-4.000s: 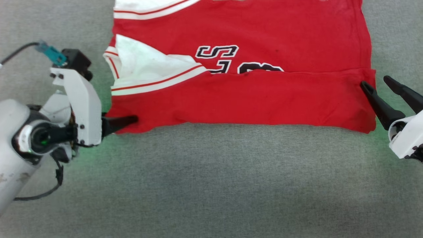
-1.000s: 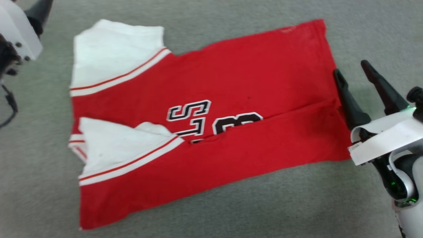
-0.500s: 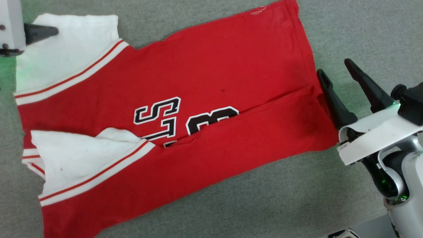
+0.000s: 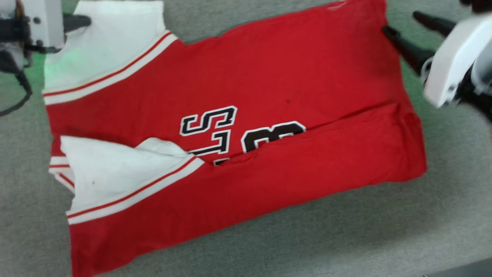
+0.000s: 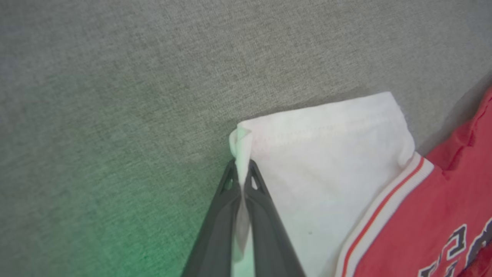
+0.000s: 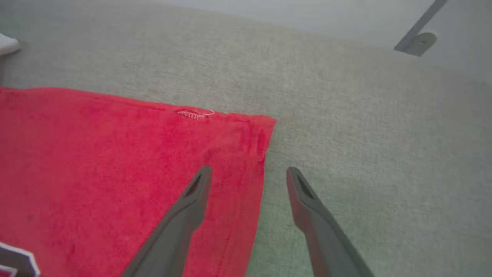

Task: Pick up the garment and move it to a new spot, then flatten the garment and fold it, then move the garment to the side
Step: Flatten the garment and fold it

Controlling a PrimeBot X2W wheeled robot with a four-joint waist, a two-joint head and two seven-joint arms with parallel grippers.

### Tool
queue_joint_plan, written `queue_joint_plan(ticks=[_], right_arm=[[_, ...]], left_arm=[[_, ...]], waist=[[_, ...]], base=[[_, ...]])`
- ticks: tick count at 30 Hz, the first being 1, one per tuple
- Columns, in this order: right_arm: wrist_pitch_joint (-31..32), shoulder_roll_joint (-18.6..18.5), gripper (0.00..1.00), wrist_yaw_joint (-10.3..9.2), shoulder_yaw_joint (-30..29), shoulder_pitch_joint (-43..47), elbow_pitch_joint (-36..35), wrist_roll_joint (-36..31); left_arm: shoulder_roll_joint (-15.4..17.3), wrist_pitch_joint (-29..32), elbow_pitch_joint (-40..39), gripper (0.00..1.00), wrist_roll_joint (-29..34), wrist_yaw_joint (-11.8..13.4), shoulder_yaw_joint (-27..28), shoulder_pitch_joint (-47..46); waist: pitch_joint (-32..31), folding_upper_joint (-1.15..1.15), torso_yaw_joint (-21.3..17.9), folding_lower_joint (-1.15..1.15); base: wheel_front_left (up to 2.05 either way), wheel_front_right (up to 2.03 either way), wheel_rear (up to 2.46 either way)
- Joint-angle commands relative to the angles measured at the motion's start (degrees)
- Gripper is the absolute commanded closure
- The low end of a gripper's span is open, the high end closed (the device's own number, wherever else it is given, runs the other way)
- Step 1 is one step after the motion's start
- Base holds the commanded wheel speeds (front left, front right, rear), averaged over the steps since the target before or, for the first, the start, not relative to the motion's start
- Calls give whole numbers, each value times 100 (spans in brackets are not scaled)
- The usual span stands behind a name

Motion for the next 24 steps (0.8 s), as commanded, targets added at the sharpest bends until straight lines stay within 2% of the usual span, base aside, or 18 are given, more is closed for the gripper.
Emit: queue_joint_plan(ticks=[1,4,9,13,14,15,16,17,24], right_arm=[[284,-97,0,-9,84,-222,197,54],[943,-174,0,-9,244,-837,664,301],[1404,-116,0,-9,485,-1470,1475,364],[1723,-48,0,-9,788,-1726,1849,536],[1734,-58,45,-9,854,-1744,1894,578],[1690,-95,63,-9,913,-1785,1925,581],[1637,-103,96,-9,971,-1815,1939,601],[1585,-123,100,-9,1030,-1818,1967,630],[929,-402,100,-9,1564,-1501,1956,721]], left_arm=[[-99,1,-2,100,16,-30,-75,65],[-185,-79,-62,100,37,-31,-112,-8],[-262,-177,-273,100,18,-39,-241,-33],[-244,-236,-432,100,-43,-37,-329,-24],[-239,-253,-464,100,-57,-37,-341,-36],[-254,-286,-500,100,-91,-37,-348,-33],[-263,-324,-537,100,-124,-37,-346,-26],[-280,-384,-568,100,-160,-38,-338,-8],[-379,-1230,-717,100,-299,-39,-382,407]], waist=[[153,0,179,0],[236,0,296,0],[344,0,438,0],[381,0,521,0],[384,0,534,0],[375,0,558,0],[361,0,572,0],[336,0,593,0],[-407,0,813,0]], base=[[0,0,0],[0,0,0],[0,0,0],[0,0,0],[0,0,0],[0,0,0],[0,0,0],[0,0,0],[0,0,0]])
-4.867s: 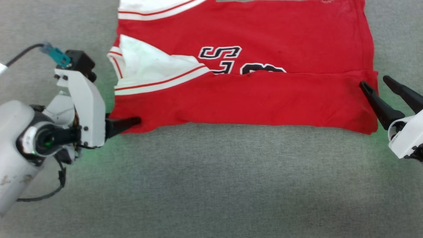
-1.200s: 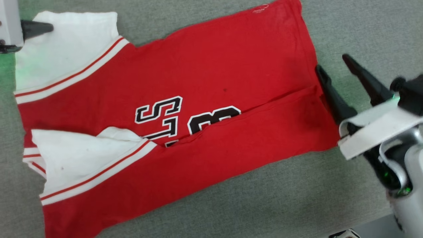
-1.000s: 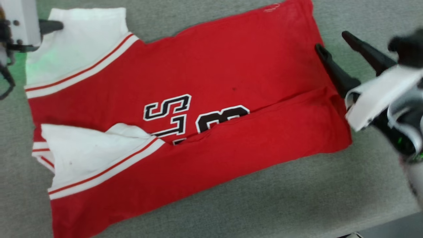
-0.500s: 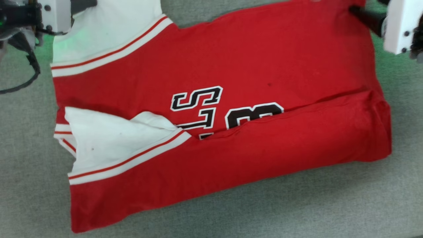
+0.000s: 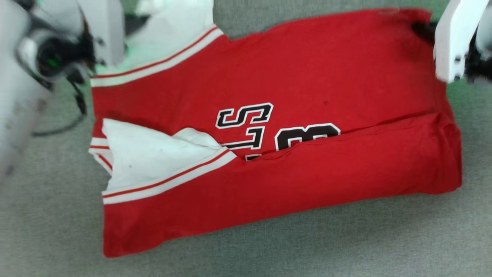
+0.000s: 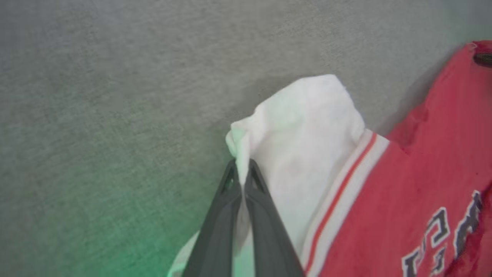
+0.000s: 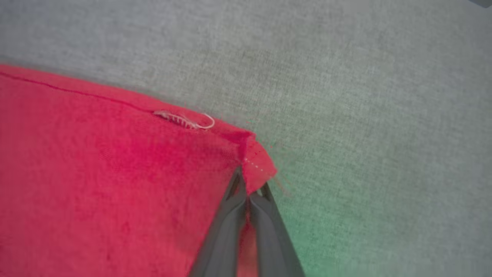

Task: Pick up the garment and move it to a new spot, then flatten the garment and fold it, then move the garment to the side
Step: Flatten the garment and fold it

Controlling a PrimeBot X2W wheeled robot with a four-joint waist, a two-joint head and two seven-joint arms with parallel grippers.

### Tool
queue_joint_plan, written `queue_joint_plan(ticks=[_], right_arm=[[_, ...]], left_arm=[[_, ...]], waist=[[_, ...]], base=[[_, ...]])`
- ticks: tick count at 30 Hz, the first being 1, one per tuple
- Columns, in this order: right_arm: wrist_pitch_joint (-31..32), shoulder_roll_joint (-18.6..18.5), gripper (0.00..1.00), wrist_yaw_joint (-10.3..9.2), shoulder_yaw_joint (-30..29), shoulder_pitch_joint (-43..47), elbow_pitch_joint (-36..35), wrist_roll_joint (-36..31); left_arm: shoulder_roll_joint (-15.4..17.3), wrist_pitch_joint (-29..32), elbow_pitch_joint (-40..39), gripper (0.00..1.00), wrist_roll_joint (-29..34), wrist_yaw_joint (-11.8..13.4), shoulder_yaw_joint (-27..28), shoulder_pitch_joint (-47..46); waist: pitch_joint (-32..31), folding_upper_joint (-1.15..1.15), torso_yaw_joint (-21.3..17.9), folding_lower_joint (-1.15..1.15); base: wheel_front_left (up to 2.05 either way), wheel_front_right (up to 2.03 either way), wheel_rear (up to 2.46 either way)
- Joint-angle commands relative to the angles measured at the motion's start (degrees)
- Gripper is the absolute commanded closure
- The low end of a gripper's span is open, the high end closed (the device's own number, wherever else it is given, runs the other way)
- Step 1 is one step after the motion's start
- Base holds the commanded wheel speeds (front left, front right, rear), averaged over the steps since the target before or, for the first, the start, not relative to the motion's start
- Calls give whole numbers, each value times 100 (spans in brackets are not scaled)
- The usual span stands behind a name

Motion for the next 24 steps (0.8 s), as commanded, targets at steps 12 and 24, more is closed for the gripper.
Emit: queue_joint_plan(ticks=[12,24], right_arm=[[-778,-1092,100,-11,354,1264,-969,826],[-1303,-1992,100,-10,-271,3150,-2023,1314]], left_arm=[[795,-1672,-1951,100,-399,-14,-185,1369],[1717,-3303,-3547,100,-617,127,-257,3362]], waist=[[-1646,0,678,0],[-1840,0,908,0]], base=[[0,0,0],[0,0,0]])
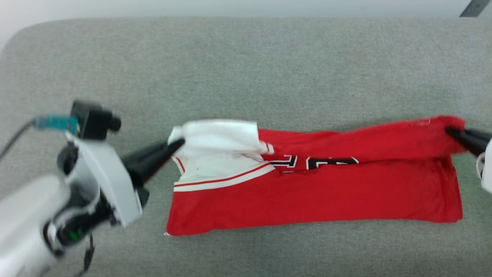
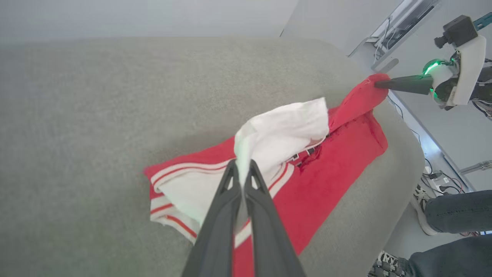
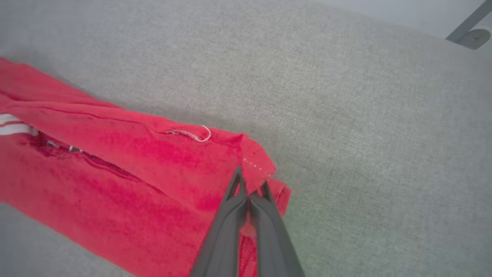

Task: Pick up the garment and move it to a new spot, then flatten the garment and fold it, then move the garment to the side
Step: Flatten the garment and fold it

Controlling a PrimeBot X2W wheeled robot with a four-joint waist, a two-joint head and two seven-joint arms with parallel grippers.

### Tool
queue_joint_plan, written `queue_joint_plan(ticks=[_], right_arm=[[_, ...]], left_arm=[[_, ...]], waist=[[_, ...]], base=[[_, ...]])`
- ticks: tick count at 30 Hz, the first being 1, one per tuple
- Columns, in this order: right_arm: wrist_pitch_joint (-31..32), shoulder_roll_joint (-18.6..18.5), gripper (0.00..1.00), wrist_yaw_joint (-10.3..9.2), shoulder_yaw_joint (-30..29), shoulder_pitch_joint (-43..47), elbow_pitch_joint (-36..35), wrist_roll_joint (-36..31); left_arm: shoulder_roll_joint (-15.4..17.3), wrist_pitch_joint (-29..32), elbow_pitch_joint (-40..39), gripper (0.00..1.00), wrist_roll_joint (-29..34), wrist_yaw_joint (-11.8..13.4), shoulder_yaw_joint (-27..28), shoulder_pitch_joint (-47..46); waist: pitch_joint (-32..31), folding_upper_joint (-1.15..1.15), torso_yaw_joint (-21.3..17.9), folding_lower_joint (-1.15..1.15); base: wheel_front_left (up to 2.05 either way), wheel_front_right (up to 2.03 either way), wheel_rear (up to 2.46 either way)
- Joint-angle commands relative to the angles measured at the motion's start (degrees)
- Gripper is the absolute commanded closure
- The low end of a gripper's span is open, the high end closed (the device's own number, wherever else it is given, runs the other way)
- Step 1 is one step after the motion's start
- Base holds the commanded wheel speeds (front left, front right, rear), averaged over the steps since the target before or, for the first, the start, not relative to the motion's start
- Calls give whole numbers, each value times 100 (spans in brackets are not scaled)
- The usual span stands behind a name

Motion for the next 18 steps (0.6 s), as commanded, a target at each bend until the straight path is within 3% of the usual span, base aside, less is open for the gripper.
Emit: queue_joint_plan(ticks=[1,5,9,18], right_arm=[[-70,-40,100,-9,-124,314,-104,63],[-194,-61,100,-9,-420,832,-342,27],[-315,128,100,-9,-710,1207,-465,-28],[-582,689,100,-10,-1011,1468,-152,-423]], left_arm=[[79,-186,-153,100,-40,62,-37,307],[224,-555,-461,100,-77,200,-114,812],[172,-860,-513,100,26,358,-191,1126],[-555,-1160,385,100,147,228,-412,1329]], waist=[[-26,0,43,0],[68,0,-3,0],[223,0,-41,0],[553,0,-47,0]], base=[[0,0,0],[0,0,0],[0,0,0],[0,0,0]])
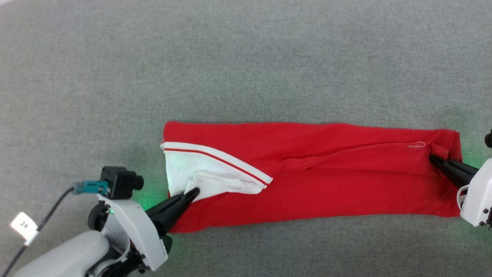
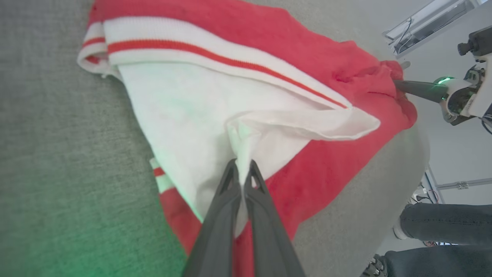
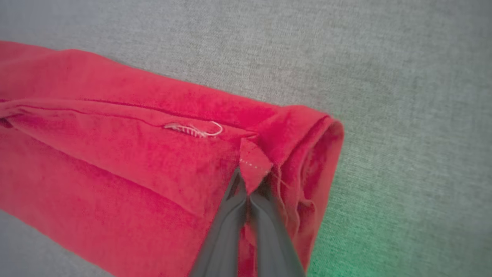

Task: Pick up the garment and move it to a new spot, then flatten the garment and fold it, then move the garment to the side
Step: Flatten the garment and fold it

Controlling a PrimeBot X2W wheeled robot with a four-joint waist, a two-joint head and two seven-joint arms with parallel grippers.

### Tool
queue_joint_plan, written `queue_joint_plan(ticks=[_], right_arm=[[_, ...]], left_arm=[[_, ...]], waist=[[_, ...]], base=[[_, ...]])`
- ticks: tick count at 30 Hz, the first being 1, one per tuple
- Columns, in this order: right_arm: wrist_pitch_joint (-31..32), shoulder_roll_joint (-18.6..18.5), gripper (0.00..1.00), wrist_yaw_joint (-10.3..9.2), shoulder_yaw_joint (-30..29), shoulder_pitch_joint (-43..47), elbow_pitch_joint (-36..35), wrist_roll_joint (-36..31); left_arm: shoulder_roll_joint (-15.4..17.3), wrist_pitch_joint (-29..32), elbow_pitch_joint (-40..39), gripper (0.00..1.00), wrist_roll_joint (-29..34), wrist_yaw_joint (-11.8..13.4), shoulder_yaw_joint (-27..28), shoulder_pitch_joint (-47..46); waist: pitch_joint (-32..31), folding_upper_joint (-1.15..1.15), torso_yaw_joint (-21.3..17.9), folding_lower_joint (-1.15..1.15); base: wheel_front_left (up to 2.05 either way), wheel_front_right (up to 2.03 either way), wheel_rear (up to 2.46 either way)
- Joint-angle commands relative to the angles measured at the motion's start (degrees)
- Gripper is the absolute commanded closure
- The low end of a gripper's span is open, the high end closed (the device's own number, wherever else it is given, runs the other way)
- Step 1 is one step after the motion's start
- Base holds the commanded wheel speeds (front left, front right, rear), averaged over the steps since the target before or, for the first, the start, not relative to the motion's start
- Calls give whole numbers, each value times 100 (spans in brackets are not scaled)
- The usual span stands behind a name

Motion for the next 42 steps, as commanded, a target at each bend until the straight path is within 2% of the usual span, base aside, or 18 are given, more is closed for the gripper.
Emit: queue_joint_plan(ticks=[1,5,6,7,8,9,10,11,12,20,27,34,42], right_arm=[[-12,64,100,-10,-40,71,53,-76],[-103,141,100,-10,-51,94,9,-177],[-156,158,100,-10,-81,90,-16,-207],[-215,164,74,-10,-115,89,-49,-238],[-264,186,58,-10,-149,103,-61,-253],[-287,202,28,-10,-183,138,-80,-219],[-306,221,6,-9,-230,169,-117,-182],[-315,228,0,-10,-284,185,-142,-135],[-324,222,0,-9,-343,199,-168,-112],[-83,144,0,-9,-844,632,-75,46],[351,165,0,-9,-1470,1155,184,216],[799,199,0,-9,-2209,1473,478,292],[1333,480,0,-9,-2667,1441,668,94]], left_arm=[[-127,-56,181,100,86,-57,-24,57],[-314,-189,440,100,177,-74,-70,59],[-350,-246,507,87,215,-87,-67,70],[-390,-310,564,77,247,-94,-72,82],[-447,-381,625,71,257,-108,-69,110],[-489,-426,646,60,273,-117,-72,132],[-524,-482,666,51,279,-137,-63,158],[-549,-535,682,22,285,-153,-52,191],[-560,-590,684,0,294,-164,-26,223],[-841,-892,633,0,446,-31,573,675],[-1447,-895,754,0,1080,-36,2005,1578],[-2056,-897,1026,0,2063,-164,3172,2246],[-2652,-898,841,0,3916,-226,4711,2613]], waist=[[81,0,-18,0],[78,0,-24,0],[57,0,-23,0],[35,0,-19,0],[-14,0,-13,0],[-58,0,3,0],[-113,0,18,0],[-168,0,34,0],[-215,0,47,0],[-590,0,353,0],[-723,0,738,0],[-743,0,990,0],[-707,0,1049,0]], base=[[0,0,0],[0,0,0],[0,0,0],[0,0,0],[0,0,0],[0,0,0],[0,0,0],[0,0,0],[0,0,0],[0,0,0],[0,0,0],[0,0,0],[0,0,0]])
